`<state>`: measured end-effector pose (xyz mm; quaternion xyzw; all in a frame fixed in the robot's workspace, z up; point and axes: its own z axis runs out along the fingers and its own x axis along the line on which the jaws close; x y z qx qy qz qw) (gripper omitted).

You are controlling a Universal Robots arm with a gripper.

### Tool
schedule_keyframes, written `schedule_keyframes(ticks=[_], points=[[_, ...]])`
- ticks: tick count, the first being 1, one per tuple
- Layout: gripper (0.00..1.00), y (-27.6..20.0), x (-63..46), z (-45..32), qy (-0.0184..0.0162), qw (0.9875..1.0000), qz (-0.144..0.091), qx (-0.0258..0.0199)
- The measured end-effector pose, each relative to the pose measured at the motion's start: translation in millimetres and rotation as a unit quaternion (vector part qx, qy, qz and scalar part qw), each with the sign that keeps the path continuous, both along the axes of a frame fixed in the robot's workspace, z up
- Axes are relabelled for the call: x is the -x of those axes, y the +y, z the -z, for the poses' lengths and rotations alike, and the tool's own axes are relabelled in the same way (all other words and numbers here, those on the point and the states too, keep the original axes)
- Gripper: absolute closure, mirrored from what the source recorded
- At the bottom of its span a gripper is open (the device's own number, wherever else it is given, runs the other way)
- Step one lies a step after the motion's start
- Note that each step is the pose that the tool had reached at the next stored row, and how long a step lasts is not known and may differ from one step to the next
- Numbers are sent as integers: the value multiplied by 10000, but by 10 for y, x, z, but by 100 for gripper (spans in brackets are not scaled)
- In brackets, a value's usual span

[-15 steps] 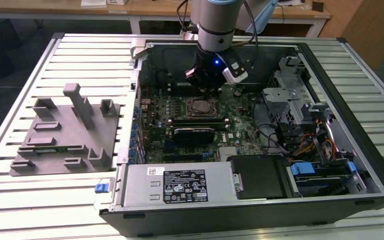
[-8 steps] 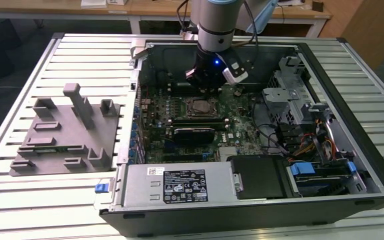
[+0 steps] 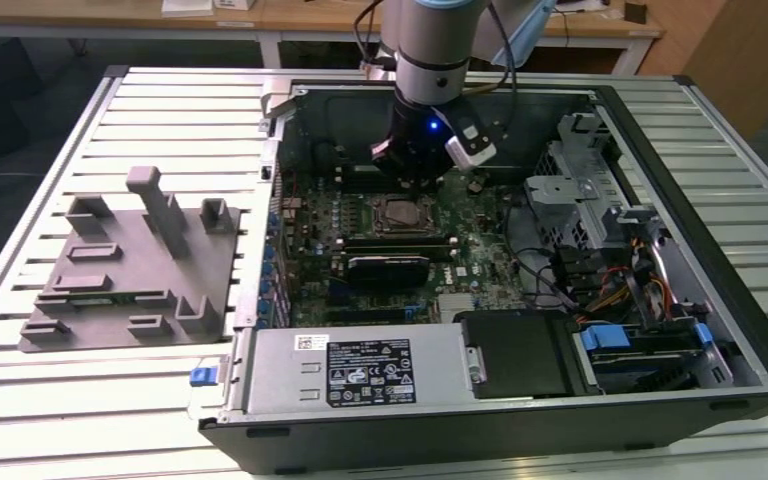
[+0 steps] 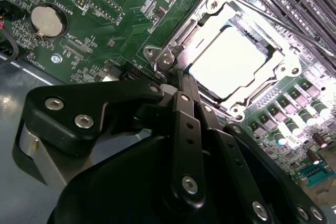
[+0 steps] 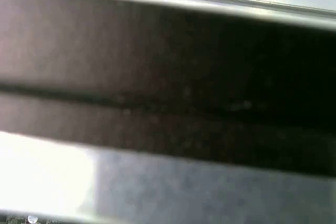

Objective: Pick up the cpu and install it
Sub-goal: 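Install the first cpu locking lever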

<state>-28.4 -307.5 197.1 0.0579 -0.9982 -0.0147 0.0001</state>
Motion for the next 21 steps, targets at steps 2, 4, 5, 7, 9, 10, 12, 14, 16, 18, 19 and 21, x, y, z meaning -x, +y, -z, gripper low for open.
schedule_keyframes(ticks=[2,4,5,7,9,10,12,14,16,18,19,21], points=[[89,1,-1,10,0,10000,1,1],[89,1,-2,18,0,10000,1,-12],[89,0,-2,21,0,10000,0,-29],[89,-1,-2,23,3,10000,0,-89],[89,2,-5,29,1,9998,1,-175],[89,1,-5,29,1,9998,0,-211],[89,-3,-4,26,4,9996,0,-277],[89,-8,0,19,7,9995,1,-324],[89,5,-7,18,-3,9994,1,-352],[89,8,-9,-10,-5,9994,0,-355],[89,6,-8,-28,-3,9994,0,-350],[89,6,-8,-56,-3,9994,1,-350]])
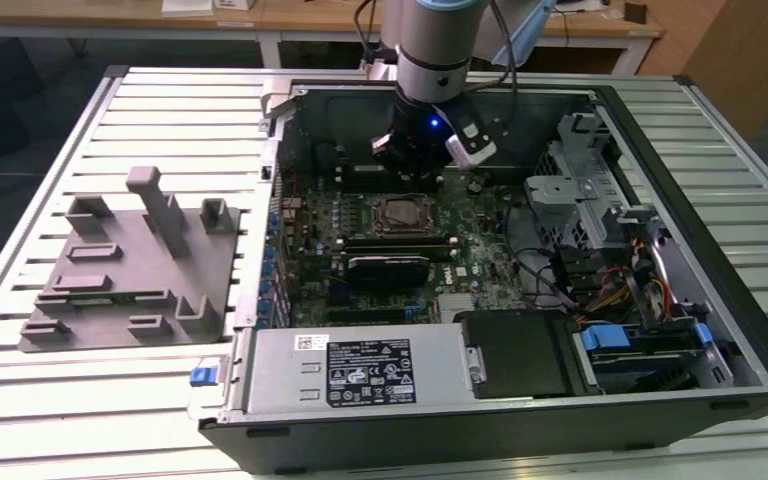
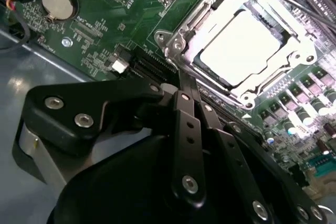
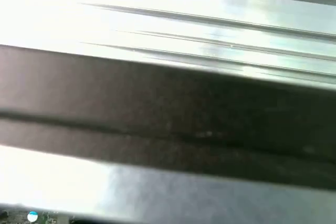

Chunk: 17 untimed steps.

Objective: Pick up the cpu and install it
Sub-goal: 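Install the first cpu locking lever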

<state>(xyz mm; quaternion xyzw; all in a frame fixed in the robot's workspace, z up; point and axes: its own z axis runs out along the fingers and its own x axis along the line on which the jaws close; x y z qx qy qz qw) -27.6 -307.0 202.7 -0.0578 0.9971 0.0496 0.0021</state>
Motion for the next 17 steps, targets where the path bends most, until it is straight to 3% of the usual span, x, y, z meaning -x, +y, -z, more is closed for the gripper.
schedule_keyframes(ticks=[17], points=[[89,-55,0,-14,1,10000,0,1]])
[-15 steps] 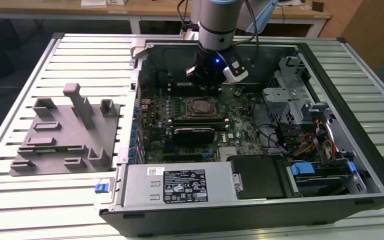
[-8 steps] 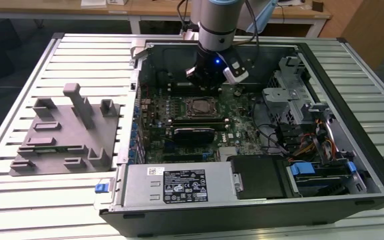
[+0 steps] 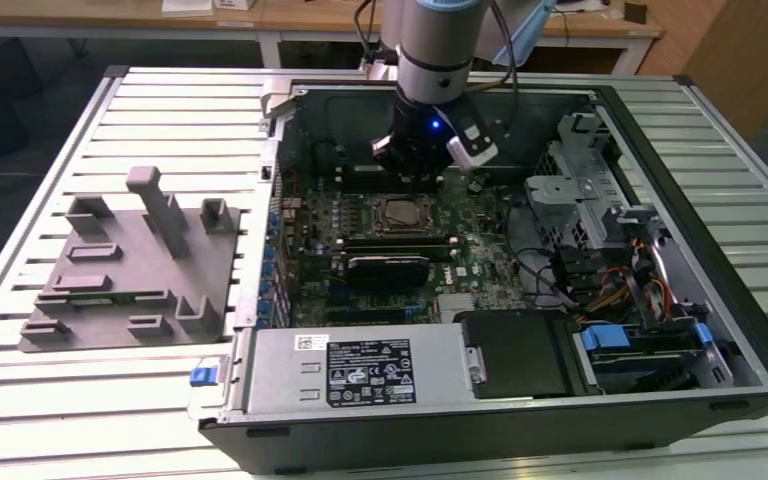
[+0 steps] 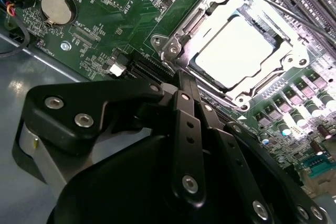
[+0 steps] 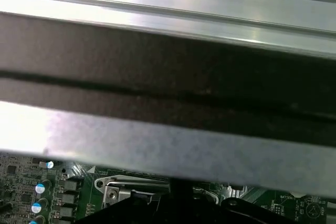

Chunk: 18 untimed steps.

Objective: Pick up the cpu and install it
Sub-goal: 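Install the first cpu locking lever, then install the second cpu locking lever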

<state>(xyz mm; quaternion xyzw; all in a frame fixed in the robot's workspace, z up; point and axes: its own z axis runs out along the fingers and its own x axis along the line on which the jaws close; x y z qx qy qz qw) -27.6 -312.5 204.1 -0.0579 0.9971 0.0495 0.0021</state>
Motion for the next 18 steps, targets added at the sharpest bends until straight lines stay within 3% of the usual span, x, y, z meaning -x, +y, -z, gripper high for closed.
schedule_keyframes(ticks=[18], points=[[89,-62,-1,0,0,10000,0,0]])
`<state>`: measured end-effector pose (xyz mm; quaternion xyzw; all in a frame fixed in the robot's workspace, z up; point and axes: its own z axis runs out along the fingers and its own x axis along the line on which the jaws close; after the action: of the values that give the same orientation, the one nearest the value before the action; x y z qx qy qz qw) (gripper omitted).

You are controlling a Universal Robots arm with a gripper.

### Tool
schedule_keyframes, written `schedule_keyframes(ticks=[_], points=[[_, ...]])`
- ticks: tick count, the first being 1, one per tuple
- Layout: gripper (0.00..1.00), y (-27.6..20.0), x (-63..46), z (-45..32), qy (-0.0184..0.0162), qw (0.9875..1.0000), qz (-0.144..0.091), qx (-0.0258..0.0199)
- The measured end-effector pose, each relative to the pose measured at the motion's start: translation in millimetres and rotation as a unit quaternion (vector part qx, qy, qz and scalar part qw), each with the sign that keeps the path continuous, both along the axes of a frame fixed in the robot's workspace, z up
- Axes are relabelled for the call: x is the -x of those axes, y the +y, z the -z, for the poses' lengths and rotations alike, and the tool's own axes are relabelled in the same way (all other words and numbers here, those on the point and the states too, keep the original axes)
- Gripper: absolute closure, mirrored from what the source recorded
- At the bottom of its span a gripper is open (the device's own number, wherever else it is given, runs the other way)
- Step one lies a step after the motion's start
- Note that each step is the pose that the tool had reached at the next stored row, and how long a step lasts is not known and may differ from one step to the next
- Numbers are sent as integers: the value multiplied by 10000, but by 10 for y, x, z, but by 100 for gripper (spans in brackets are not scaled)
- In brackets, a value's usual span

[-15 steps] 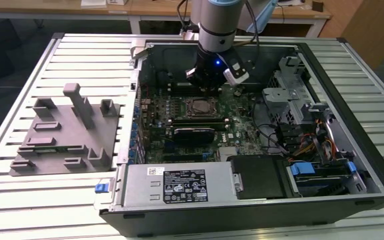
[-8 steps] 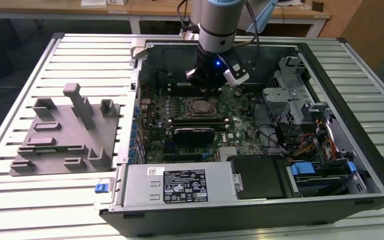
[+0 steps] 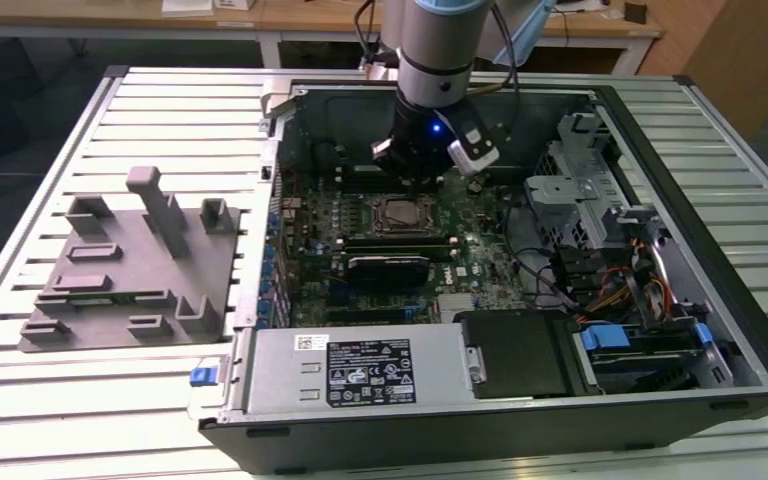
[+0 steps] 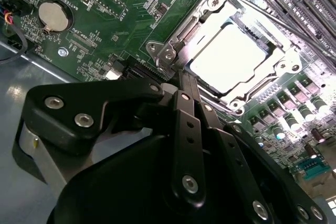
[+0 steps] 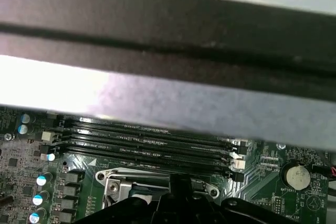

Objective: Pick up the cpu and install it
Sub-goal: 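Install the second cpu locking lever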

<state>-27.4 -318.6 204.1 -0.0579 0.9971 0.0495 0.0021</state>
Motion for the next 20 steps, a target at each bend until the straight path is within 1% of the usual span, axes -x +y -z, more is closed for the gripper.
schedule_keyframes(ticks=[10,13,15,18,20], points=[[89,-33,-2,0,0,10000,1,0],[89,-35,-1,-6,1,10000,1,2],[89,-35,-2,-37,0,10000,0,1],[89,-35,-2,-110,0,10000,0,1],[89,-37,-2,-130,0,10000,0,0]])
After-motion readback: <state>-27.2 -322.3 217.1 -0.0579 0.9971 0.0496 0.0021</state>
